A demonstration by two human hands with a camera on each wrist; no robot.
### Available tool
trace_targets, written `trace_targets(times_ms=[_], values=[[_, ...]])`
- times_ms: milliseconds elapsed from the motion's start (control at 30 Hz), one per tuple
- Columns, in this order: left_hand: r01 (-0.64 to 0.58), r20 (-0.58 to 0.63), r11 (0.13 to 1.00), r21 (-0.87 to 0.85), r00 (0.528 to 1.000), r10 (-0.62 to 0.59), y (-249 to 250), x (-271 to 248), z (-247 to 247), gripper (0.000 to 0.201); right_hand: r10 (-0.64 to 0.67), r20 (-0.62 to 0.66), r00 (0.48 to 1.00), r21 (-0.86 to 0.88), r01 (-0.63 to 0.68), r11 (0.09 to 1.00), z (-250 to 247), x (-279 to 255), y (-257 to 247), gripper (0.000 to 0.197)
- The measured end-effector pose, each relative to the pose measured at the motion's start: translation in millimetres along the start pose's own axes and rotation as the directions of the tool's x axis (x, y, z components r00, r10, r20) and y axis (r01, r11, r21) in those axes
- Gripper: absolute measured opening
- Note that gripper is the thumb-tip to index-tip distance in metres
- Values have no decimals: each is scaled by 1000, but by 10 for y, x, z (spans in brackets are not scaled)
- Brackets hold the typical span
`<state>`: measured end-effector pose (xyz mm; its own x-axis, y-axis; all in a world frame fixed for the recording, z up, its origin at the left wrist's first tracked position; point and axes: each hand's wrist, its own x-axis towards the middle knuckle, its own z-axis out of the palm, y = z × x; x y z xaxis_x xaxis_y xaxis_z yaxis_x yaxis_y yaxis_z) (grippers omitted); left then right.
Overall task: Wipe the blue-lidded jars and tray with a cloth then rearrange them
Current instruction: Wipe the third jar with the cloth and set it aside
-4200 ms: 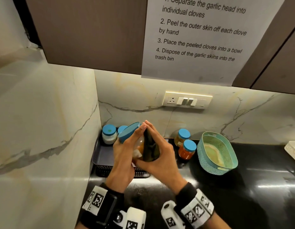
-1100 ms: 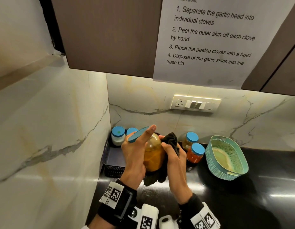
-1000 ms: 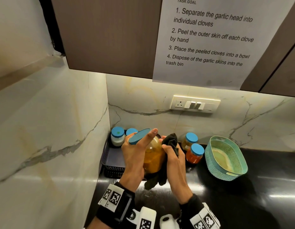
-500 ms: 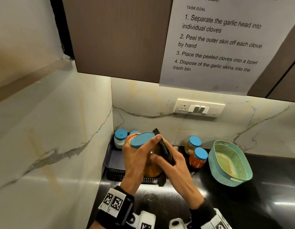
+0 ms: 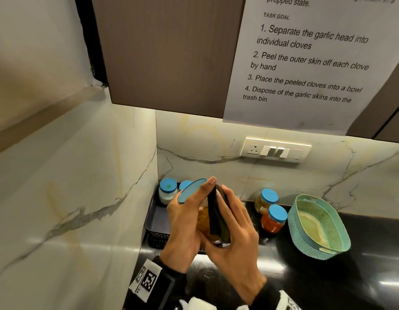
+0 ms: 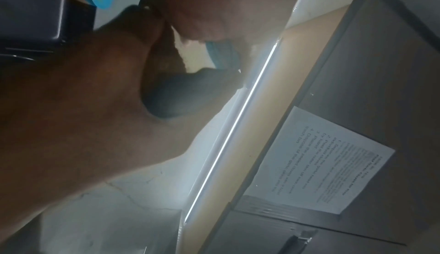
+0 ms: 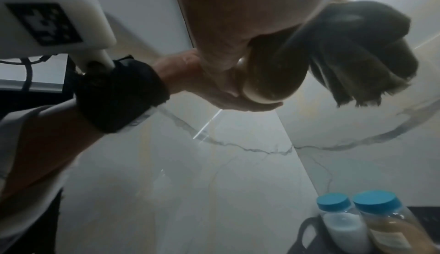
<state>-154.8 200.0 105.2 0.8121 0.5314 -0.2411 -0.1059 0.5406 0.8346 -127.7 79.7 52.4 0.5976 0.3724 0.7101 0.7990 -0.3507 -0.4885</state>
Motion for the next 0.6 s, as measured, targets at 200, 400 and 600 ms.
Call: trace_targets(times_ms=[200,400,600], values=[[4,-79,1000,20,997,-3,-76,16,-36,93,-24,63,998,13,23,1000,11,-12,115,97],[-53,105,987,152,994,38,42,46,-114,96,213,284,935,483,-331,811,-393,379,174,99],[-184,313,971,150,941,129,286,-48,-7,44,188,520,833,599,-513,615,-595,606,115,87]])
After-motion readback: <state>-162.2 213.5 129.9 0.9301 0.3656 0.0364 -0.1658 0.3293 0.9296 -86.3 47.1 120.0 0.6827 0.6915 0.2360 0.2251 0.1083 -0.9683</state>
